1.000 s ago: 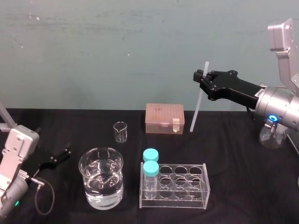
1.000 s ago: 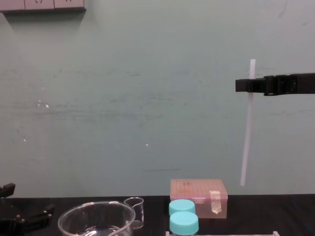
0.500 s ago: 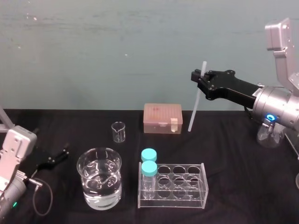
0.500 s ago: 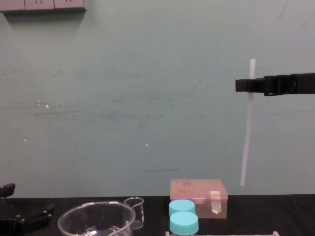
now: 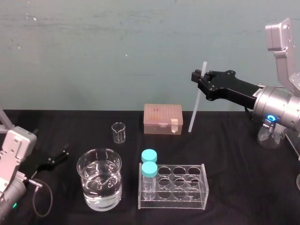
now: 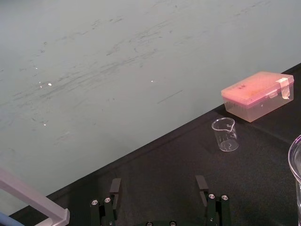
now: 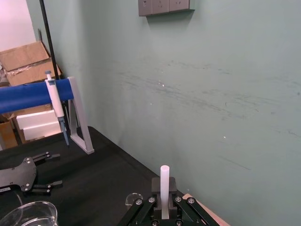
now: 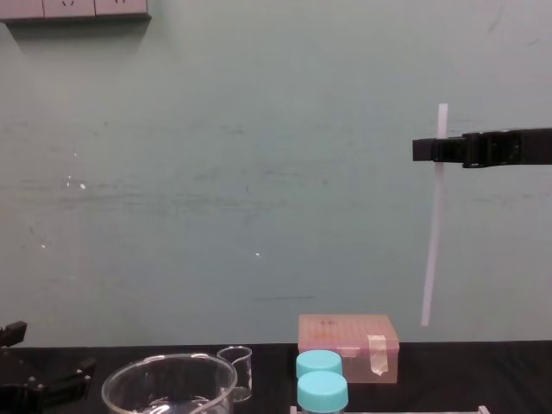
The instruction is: Pick up the stirring rod with one hand, then place it down.
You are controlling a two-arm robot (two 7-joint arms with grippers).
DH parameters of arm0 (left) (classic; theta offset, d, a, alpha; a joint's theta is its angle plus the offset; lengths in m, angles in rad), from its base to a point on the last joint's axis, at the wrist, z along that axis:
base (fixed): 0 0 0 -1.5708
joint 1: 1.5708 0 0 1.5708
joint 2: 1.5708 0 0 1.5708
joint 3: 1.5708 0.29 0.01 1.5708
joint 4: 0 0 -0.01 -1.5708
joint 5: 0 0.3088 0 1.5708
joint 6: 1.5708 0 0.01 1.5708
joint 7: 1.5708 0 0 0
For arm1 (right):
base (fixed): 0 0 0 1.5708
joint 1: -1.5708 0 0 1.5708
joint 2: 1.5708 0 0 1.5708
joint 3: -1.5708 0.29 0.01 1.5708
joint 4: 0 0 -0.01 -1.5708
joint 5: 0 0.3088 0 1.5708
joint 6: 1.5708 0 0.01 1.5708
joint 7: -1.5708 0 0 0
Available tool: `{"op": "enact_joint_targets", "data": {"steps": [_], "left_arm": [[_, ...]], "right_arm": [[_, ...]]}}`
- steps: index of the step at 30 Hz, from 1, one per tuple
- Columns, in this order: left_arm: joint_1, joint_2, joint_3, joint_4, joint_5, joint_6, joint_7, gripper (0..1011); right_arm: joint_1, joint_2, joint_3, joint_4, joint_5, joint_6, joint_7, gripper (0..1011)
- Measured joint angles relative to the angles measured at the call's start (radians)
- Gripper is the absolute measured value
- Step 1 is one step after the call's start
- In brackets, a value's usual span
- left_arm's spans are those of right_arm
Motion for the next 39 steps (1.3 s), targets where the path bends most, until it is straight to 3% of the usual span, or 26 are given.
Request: {"op": "enact_joint_targets", "data": {"steps": [20, 27, 31, 37, 39], "left_arm": [[0.0, 0.0, 0.0, 0.0, 0.0, 0.0, 0.0, 1005], [0.0, 0.0, 0.0, 0.0, 0.0, 0.0, 0.0, 1005], [0.0, 0.0, 0.0, 0.0, 0.0, 0.0, 0.0, 1005], [0.0, 0.0, 0.0, 0.0, 0.0, 0.0, 0.0, 1005], [0.0, 0.0, 0.0, 0.0, 0.0, 0.0, 0.0, 1005]], "right_arm": [[0.0, 0.0, 0.0, 0.0, 0.0, 0.0, 0.0, 71], [-0.015, 0.002, 0.033, -0.008, 0.01, -0.032, 0.007, 71], [-0.036, 0.028, 0.057, -0.058, 0.042, -0.014, 0.021, 71], [-0.088, 0.105, 0.089, -0.18, 0.11, 0.04, 0.043, 71], [-0.117, 0.146, 0.103, -0.234, 0.136, 0.064, 0.046, 71]]}}
